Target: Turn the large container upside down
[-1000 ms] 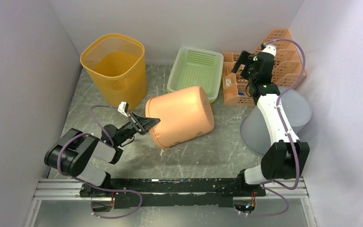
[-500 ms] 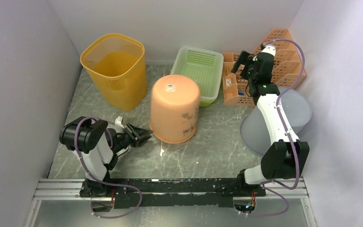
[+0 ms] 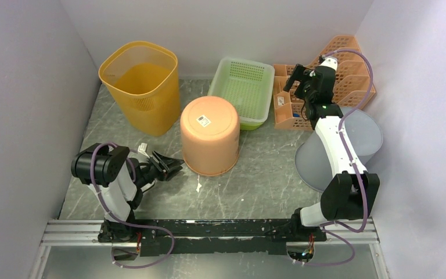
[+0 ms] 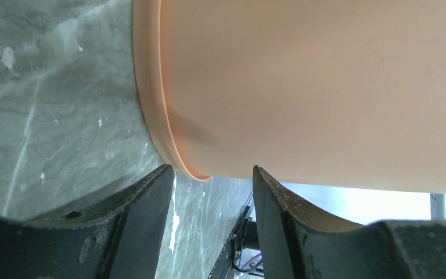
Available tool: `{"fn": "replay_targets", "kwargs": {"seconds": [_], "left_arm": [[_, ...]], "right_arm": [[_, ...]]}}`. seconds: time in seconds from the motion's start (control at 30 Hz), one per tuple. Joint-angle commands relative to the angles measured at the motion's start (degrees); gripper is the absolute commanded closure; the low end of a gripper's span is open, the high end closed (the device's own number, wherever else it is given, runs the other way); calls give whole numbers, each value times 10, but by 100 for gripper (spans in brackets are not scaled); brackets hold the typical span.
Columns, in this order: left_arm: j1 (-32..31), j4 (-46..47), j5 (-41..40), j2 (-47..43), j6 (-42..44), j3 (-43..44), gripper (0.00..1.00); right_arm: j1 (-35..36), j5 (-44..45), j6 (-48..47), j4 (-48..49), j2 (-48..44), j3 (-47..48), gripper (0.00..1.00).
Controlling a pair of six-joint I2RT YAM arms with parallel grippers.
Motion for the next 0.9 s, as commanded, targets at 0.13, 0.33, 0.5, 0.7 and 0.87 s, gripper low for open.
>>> {"fn": "replay_targets", "kwargs": {"seconds": [0.13,0.33,0.5,0.7,0.87], "left_arm": [[14,142,-6,22,14,11,40],[15,-112,-44,-91,71,84,45],[14,-476,-164,-278,184,186,43],[-17,-593,-282,-350,209,240,46],[-41,-571,-291,-302,210,258,46]], "right_arm": [[1,-20,-13,4,2,2,0],[29,-37,-32,-16,34,39,0],[44,-39,-37,-16,47,43,0],[75,-69,-45,-18,92,72,0],[116,-110,-73,-59,178,161,0]]}}
